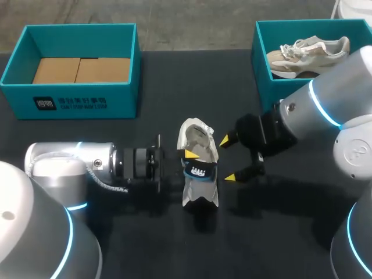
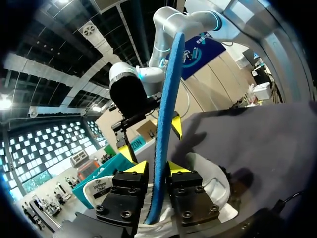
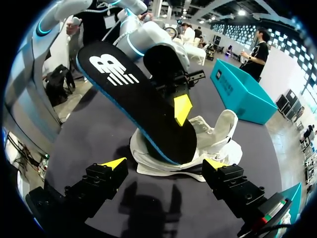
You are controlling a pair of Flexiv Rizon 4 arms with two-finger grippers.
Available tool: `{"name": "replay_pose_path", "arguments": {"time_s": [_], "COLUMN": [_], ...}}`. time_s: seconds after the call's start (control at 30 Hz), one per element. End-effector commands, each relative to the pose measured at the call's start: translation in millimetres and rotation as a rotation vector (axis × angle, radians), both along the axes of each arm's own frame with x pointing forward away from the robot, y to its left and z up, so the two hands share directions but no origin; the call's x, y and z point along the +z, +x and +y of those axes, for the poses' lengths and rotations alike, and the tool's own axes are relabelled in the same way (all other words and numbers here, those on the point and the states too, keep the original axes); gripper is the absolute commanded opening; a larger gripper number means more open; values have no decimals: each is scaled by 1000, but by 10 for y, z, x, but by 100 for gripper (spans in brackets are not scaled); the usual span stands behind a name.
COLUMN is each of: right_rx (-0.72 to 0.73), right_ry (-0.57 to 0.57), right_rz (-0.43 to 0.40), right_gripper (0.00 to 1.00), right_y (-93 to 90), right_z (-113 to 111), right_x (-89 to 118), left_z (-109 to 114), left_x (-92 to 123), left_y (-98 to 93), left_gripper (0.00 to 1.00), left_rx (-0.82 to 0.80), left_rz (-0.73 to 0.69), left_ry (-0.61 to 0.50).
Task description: Take the shoe out of the shoebox, open the shoe tongue, remove and reinsert the insole, then place the shoe into the shoebox
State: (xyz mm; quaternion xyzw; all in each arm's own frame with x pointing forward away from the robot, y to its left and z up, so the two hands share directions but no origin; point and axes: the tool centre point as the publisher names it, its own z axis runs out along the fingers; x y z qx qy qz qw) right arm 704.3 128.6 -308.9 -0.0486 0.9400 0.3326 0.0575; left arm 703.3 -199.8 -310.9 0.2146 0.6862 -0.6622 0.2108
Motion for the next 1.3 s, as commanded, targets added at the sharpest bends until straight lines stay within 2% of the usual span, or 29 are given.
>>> {"name": "replay_pose_path", "arguments": {"time_s": [0.03,0.27,0.6,0.97,1.0,1.03,1.07,1.1,1.3], "right_rx": [-2,-6,19,22,21,20,20,20,24], "right_ry": [-4,-30,-93,-87,-86,-85,-83,-82,-77], "right_rz": [0,-26,-14,-10,-10,-10,-10,-10,-8], "right_gripper": [100,100,100,100,100,100,100,100,100], "right_y": [-5,23,107,112,110,109,108,108,117], "right_z": [20,60,107,116,115,114,114,114,117], "right_x": [-1,36,72,39,36,35,32,28,7], "left_z": [61,10,-44,-71,-72,-70,-62,-52,11], "left_x": [-3,-122,-248,-351,-325,-311,-275,-249,-112], "left_y": [-76,-51,24,89,80,77,70,61,14], "left_gripper": [0,0,0,0,4,18,44,49,42], "left_rx": [-3,-11,-21,-1,-1,-1,0,0,3], "left_rz": [10,23,30,46,45,44,38,37,29], "left_ry": [11,29,66,83,81,77,70,67,36]}}
